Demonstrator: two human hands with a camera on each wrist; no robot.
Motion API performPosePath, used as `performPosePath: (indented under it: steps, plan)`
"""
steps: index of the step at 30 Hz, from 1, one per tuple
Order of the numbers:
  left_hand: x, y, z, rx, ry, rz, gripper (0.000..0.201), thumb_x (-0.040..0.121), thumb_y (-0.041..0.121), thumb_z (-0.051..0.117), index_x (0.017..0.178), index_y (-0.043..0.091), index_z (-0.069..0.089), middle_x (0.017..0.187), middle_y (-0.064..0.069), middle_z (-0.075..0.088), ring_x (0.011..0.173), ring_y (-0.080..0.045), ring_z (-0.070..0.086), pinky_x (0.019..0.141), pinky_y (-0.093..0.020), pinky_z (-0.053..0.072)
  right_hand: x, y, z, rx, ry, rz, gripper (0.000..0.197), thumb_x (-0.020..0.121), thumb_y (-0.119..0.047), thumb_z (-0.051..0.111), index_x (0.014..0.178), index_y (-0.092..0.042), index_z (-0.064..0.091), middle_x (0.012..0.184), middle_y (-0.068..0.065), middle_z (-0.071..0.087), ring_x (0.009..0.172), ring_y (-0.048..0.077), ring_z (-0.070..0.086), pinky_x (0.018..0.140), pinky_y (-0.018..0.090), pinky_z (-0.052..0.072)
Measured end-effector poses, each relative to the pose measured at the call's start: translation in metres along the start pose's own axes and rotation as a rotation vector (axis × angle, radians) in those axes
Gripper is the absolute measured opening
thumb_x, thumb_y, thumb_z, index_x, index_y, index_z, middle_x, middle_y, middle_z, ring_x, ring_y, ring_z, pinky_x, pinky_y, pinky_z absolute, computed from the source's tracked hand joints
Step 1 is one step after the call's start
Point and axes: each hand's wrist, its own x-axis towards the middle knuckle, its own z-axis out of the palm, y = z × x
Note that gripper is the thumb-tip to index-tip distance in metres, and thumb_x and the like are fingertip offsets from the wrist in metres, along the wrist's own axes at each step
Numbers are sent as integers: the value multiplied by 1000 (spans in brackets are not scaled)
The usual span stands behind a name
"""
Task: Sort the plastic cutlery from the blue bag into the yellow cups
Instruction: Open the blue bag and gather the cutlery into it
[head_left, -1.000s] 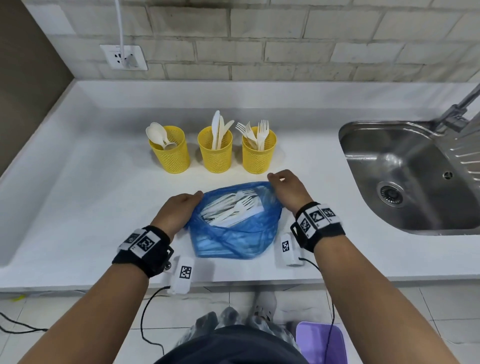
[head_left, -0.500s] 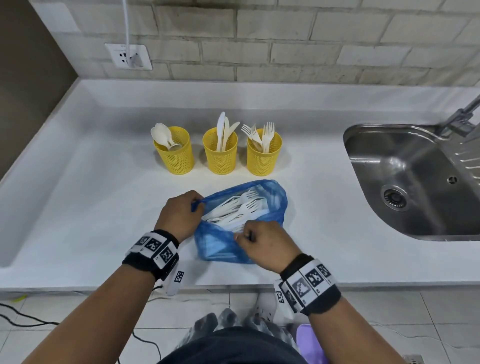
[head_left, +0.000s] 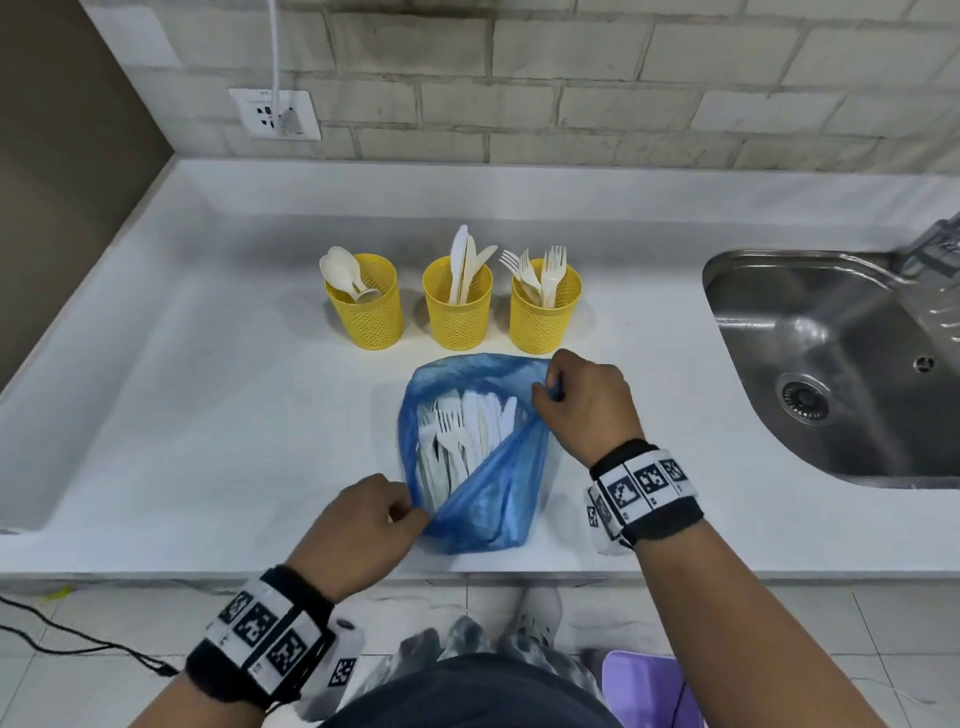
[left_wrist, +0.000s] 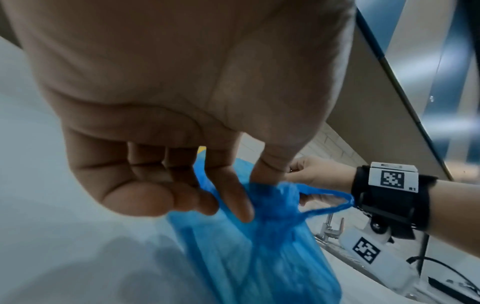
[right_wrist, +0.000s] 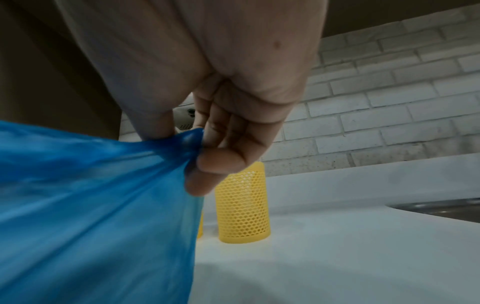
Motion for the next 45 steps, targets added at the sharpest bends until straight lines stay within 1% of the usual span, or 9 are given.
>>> performPosePath:
  steps: [7, 11, 17, 22, 26, 32, 34, 38, 45]
  plan:
    - [44, 22, -24, 63, 414, 219, 26, 82, 44, 74, 96, 26, 61, 95, 1, 58, 87, -20, 57, 78, -36, 49, -18, 8, -5, 113, -12, 91, 43, 88, -18, 68, 121, -19, 40, 89, 3, 61, 81, 27, 60, 69, 37, 48]
    - [92, 45, -24, 254, 403, 402, 38, 85, 34, 71, 122, 30, 63, 113, -2, 61, 100, -28, 54, 83, -41, 47, -31, 12, 8, 193, -189, 222, 37, 90, -16, 67, 123, -14, 49, 96, 3, 65, 88, 26, 63, 69, 29, 47]
    - [120, 47, -15, 197, 267, 290, 21, 101, 23, 52, 106, 18, 72, 101, -4, 72, 94, -27, 63, 80, -36, 47, -13, 35, -4, 169, -90, 282, 18, 84, -3, 68, 83, -21, 68, 71, -7, 65, 72, 19, 63, 62, 11, 46]
    - [117, 49, -15, -158, 279, 157, 34, 105, 23, 47, 75, 10, 58, 72, -4, 62, 69, -17, 54, 59, -17, 36, 8, 40, -14, 202, 53, 278, 12, 87, -6, 69, 95, -15, 67, 83, -4, 65, 77, 17, 61, 67, 15, 47]
    - [122, 54, -13, -218, 243, 114, 41, 105, 27, 45, 69, 8, 49, 66, -7, 56, 68, -26, 53, 63, -33, 37, 9, 30, -5, 148, -70, 259, 4, 93, -17, 63, 97, -16, 65, 84, -2, 63, 76, 18, 56, 55, 12, 36]
    - [131, 55, -21, -758, 238, -200, 29, 100, 27, 53, 80, 8, 63, 80, -12, 66, 74, -26, 58, 74, -37, 45, 11, 42, 10, 1295, -148, 807, 14, 97, -1, 57, 105, -4, 68, 99, 21, 68, 90, 33, 66, 93, 46, 56]
    - [133, 51, -21, -919, 180, -295, 28, 98, 28, 58, 77, 10, 64, 77, -14, 65, 72, -26, 57, 73, -36, 42, 12, 44, 8, 1425, -215, 942, 12, 99, -8, 57, 101, -2, 67, 91, 19, 68, 80, 32, 68, 86, 43, 57]
    - [137, 52, -23, -609, 131, -230, 37, 96, 43, 61, 96, 7, 70, 100, -15, 74, 90, -30, 68, 87, -40, 50, 18, 42, 9, 1100, -96, 872, 10, 93, -9, 58, 87, -5, 64, 84, 15, 65, 78, 29, 62, 72, 35, 50]
    - [142, 48, -15, -33, 216, 177, 40, 87, 43, 75, 124, 27, 67, 107, -1, 60, 100, -17, 58, 95, -35, 49, -19, 24, 6, 89, -31, 270, 64, 82, -48, 74, 129, -16, 44, 122, 5, 40, 106, 22, 41, 95, 38, 43]
